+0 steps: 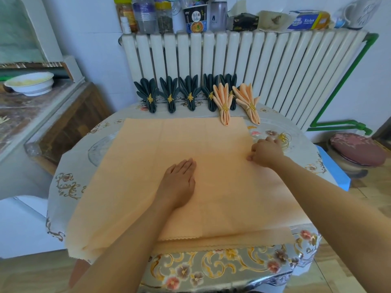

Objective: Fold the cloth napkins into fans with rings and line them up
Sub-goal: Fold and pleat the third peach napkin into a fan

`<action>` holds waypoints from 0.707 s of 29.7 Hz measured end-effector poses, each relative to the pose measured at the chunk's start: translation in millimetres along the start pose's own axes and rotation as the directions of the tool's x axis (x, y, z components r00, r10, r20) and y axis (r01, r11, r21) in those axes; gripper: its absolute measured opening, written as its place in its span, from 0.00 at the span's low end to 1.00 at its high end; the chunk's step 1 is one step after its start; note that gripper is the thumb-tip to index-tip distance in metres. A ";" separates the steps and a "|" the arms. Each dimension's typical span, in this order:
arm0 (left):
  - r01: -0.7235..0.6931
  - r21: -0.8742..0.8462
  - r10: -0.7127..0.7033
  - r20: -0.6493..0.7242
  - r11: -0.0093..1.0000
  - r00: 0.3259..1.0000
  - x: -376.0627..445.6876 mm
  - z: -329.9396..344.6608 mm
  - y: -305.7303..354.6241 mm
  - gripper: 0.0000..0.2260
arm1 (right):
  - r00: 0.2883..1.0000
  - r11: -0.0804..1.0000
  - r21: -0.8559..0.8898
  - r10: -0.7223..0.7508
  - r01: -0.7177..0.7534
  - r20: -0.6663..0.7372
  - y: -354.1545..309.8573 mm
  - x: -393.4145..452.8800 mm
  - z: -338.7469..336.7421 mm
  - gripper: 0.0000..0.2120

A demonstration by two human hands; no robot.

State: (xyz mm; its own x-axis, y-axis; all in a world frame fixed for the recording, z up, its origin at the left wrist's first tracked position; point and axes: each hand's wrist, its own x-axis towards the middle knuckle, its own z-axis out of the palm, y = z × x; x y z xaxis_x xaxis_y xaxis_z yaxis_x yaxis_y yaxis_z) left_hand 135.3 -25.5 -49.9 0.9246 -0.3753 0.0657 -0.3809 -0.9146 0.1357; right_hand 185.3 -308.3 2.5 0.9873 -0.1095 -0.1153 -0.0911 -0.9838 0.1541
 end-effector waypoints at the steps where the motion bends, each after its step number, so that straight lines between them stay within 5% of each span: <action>1: 0.000 -0.001 0.000 -0.001 1.000 1.000 0.1 -0.6 0.2 0.24 | 0.999 1.000 0.013 0.025 -0.024 -0.026 1.1 -2.0 0.3 0.17; 4: 0.003 -0.011 -0.003 0.028 1.000 1.000 0.4 0.1 -1.6 0.24 | 0.994 0.993 0.074 0.099 -0.095 -0.054 7.3 -9.2 -1.0 0.15; 8: -0.011 0.012 0.010 0.067 1.000 0.998 2.5 -0.2 -1.3 0.25 | 0.981 0.919 0.374 0.170 -0.125 -0.091 15.7 -35.9 -14.0 0.10; 12: -0.013 0.018 0.012 0.076 1.000 0.997 2.1 -1.1 -0.5 0.24 | 0.943 0.861 0.507 0.131 0.044 -0.305 -3.7 -76.9 -9.2 0.09; 18: -0.008 -0.003 0.009 0.092 1.000 0.996 -0.7 -6.6 4.0 0.24 | 0.805 0.834 0.450 0.013 0.319 -0.594 -66.7 -139.6 19.7 0.06; 21: -0.002 -0.041 0.006 0.096 0.999 0.995 -2.4 -7.6 4.6 0.25 | 0.780 0.810 0.450 -0.014 0.376 -0.626 -93.9 -163.1 36.7 0.11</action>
State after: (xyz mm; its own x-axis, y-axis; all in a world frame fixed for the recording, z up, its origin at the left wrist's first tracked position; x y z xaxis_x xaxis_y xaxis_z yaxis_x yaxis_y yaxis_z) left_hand 131.3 -27.7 -42.0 0.9189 -0.3933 -0.0287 -0.3828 -0.9070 0.1756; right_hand 28.0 -203.3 -29.1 0.8525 0.0168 0.5225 0.2383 -0.9021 -0.3598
